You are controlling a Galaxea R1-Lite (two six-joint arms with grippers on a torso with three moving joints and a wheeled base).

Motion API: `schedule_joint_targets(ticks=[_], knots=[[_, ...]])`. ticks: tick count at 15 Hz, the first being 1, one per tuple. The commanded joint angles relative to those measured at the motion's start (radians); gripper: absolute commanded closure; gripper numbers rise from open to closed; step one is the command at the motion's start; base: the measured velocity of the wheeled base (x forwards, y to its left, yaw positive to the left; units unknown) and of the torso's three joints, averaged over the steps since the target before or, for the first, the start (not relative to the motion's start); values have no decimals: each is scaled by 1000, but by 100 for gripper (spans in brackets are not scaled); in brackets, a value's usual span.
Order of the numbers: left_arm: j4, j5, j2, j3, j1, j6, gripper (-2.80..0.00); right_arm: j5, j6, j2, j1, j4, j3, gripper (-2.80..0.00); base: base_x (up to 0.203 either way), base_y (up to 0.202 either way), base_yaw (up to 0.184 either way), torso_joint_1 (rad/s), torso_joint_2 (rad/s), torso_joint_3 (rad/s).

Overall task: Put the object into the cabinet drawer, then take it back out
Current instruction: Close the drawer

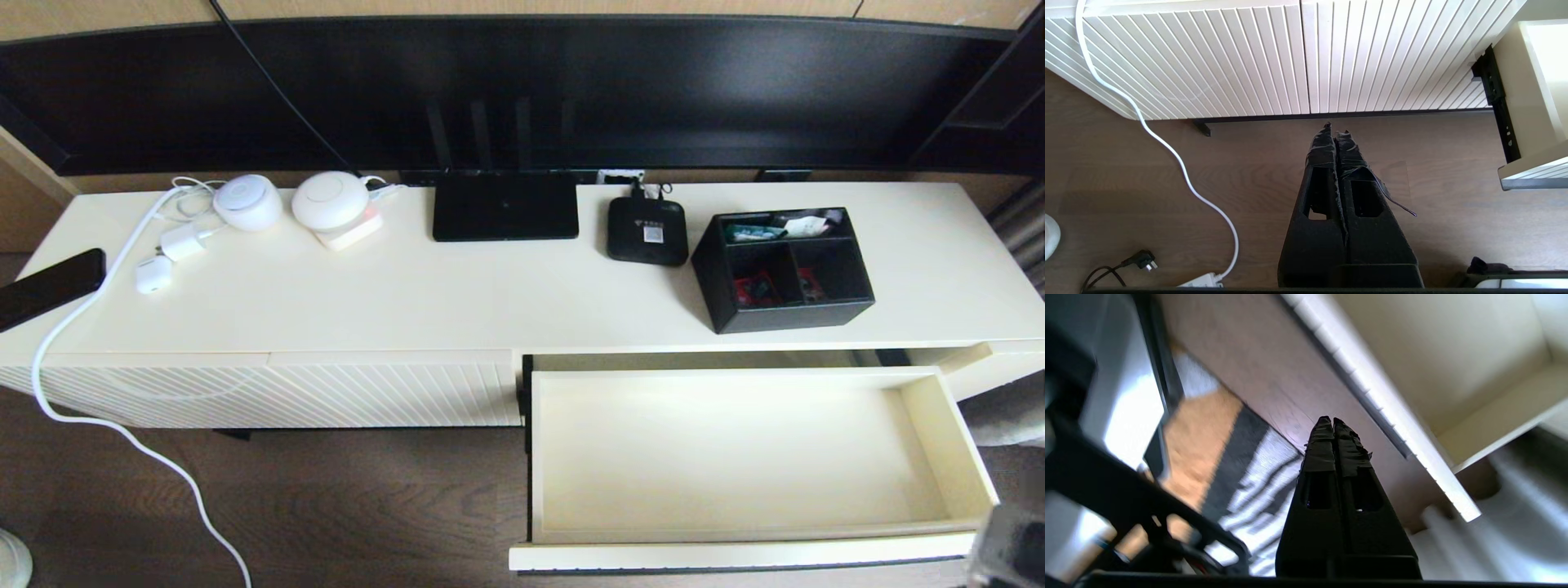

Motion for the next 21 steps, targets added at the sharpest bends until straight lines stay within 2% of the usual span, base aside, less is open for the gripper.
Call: schedule_joint_targets(ticks=[1, 4, 7, 15, 19, 21], knots=[[1, 0, 2, 0, 0, 0, 0, 3, -115, -101, 29, 0, 93, 0, 0, 0, 0, 0, 0, 0], [0, 0, 1, 1, 0, 0, 0, 46, -236, -92, 48, -26, 185, 0, 0, 0, 0, 0, 0, 0], [1, 0, 2, 0, 0, 0, 0, 95, -292, -5, 52, -127, 261, 0, 0, 0, 0, 0, 0, 0], [0, 0, 2, 1, 0, 0, 0, 123, -312, 389, 53, -503, 312, 0, 0, 0, 0, 0, 0, 0], [1, 0, 0, 0, 0, 0, 0, 118, -302, 563, 44, -776, 311, 0, 0, 0, 0, 0, 0, 0], [1, 0, 2, -1, 0, 0, 0, 115, -304, 609, 43, -855, 301, 0, 0, 0, 0, 0, 0, 0]])
